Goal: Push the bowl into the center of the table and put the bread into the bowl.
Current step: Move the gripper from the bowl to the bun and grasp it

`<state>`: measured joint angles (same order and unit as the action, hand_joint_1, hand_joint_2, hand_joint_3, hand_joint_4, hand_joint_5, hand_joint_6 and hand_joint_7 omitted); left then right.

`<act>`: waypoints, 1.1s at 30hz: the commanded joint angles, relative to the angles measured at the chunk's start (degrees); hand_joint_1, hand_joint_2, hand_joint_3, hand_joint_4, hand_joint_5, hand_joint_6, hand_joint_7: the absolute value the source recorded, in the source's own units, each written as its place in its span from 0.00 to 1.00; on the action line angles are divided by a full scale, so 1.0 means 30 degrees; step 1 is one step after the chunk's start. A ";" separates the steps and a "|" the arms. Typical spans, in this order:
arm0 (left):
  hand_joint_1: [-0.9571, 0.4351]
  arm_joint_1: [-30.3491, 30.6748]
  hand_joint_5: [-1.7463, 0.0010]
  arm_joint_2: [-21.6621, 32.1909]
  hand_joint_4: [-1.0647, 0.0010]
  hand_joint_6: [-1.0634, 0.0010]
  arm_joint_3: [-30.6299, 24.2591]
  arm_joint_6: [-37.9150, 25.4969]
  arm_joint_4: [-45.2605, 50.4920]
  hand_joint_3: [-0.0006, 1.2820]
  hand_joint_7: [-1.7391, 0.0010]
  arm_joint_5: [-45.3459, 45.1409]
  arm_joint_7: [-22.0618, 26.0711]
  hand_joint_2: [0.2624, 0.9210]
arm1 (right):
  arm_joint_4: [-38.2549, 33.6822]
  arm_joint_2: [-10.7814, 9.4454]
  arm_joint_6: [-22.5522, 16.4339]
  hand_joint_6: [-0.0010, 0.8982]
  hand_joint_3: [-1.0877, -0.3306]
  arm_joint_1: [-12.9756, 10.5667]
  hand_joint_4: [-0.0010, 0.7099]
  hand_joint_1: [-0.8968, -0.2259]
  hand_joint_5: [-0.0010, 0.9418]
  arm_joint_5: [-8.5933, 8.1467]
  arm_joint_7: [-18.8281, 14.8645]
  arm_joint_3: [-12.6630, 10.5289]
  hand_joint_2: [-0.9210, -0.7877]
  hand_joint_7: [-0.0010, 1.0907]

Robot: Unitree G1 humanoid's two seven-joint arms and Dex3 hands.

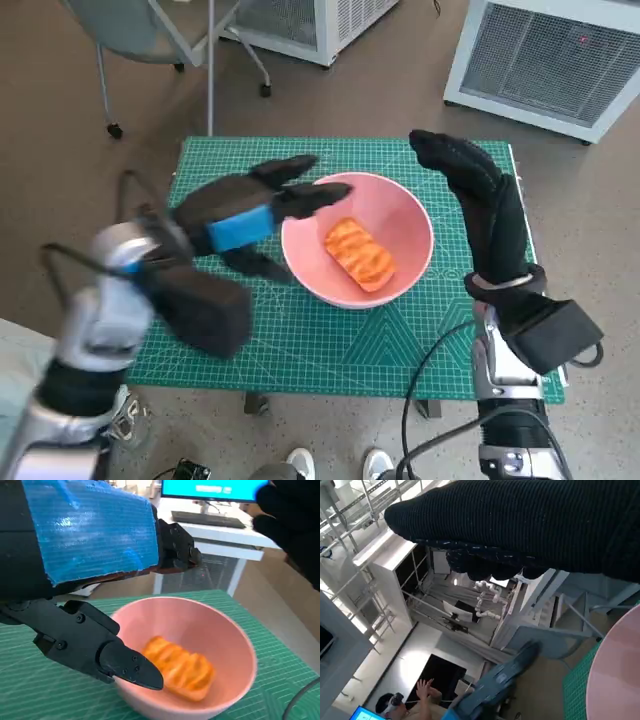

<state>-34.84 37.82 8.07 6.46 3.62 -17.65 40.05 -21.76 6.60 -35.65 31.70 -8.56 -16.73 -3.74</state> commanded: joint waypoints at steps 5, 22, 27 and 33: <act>0.46 0.1765 1.00 0.2191 0.99 0.83 -0.1125 -0.0456 0.1377 0.00 1.00 0.1056 0.1631 0.66 | -0.0184 -0.0030 0.0363 0.00 0.44 -0.0424 0.28 0.37 0.00 -0.0001 -0.0227 0.0216 0.00 0.50; 0.52 0.4086 1.00 0.4226 1.00 0.86 -0.2029 -0.3903 0.3583 0.00 1.00 0.1969 0.3774 0.63 | -0.1008 -0.0113 0.0256 0.00 0.44 0.0075 0.26 0.36 0.00 -0.0237 -0.0761 0.0249 0.00 0.50; 0.51 0.4877 1.00 0.4324 0.99 0.86 -0.2163 -0.3630 0.3436 0.00 1.00 0.2072 0.3704 0.63 | -0.1178 -0.0159 0.0213 0.00 0.44 0.0176 0.26 0.37 0.00 -0.0290 -0.0900 0.0214 0.00 0.50; 0.51 0.5471 0.99 0.4199 0.97 0.86 -0.1664 -0.3082 0.2732 0.00 1.00 0.1674 0.3508 0.63 | -0.1386 -0.0105 0.0125 0.00 0.44 0.0270 0.26 0.37 0.00 -0.0387 -0.1088 0.0131 0.00 0.50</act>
<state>-19.57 49.80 2.27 -3.95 12.77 -12.37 50.86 -24.91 6.36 -35.51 32.77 -8.91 -19.24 -3.33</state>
